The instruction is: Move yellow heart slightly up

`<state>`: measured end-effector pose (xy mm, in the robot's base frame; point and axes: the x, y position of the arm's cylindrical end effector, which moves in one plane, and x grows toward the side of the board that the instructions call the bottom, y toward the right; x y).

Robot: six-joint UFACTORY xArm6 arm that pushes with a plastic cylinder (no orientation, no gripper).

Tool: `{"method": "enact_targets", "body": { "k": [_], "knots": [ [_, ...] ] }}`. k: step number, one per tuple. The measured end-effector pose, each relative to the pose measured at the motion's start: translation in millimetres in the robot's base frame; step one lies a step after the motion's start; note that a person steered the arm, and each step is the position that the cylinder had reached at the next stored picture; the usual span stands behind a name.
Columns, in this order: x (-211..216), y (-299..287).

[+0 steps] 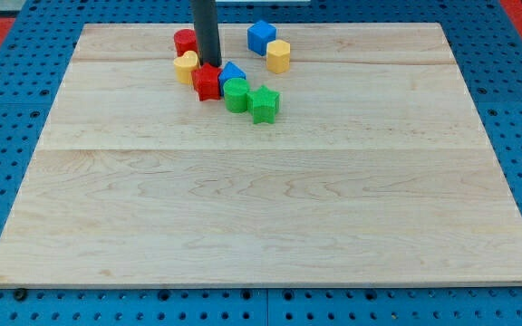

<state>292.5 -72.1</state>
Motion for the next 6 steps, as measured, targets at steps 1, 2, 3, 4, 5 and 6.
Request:
{"method": "enact_targets", "body": {
  "k": [1,2,3,4,5,6],
  "knots": [
    [5.7,-26.8],
    [-33.2,-86.0],
    [-31.2,-98.5],
    [3.9,-74.7],
    [17.4,-99.1],
    [14.4,-136.5]
  ]
}}
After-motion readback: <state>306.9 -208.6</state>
